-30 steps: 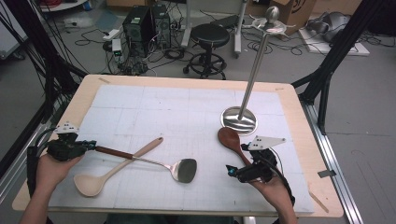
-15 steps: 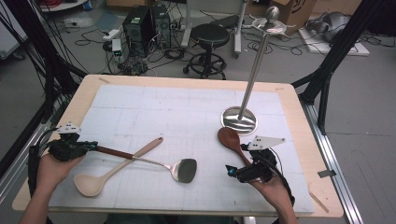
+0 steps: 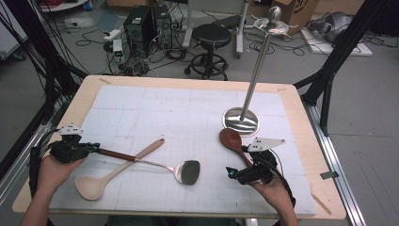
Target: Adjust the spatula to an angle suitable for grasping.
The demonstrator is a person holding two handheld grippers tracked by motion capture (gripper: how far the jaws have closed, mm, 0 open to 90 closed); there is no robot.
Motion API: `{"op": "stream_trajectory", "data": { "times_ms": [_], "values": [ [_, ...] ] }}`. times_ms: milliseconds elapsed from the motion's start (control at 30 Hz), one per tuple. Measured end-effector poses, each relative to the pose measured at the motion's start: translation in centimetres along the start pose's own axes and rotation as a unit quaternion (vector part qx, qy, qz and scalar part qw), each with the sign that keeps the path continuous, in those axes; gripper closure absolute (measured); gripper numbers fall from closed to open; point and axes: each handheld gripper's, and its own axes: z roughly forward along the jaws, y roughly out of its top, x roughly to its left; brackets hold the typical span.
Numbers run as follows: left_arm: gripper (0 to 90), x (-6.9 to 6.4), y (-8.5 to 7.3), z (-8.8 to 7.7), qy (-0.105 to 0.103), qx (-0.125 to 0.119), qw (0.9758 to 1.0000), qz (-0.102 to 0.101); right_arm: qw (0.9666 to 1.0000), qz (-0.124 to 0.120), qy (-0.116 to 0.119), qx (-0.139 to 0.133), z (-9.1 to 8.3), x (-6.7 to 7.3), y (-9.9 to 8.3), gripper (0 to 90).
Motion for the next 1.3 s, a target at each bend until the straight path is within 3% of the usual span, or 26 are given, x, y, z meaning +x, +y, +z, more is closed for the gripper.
{"op": "stream_trajectory", "data": {
  "times_ms": [767,967,1300],
  "values": [
    [89.7,-1.6,0.3,0.5,-0.008,0.006,0.9998,0.019,1.0,-0.004,0.004,0.004,0.3,0.1,0.1,0.6],
    [89.8,-2.2,0.4,0.9,-0.024,0.005,0.9994,0.022,0.9999,-0.009,0.006,0.007,0.5,0.2,0.2,0.6],
    [89.7,-2.3,0.2,-0.2,-0.012,0.0,0.9996,0.027,0.9999,-0.007,0.006,0.006,0.3,0.3,0.1,0.6]
  ]
}}
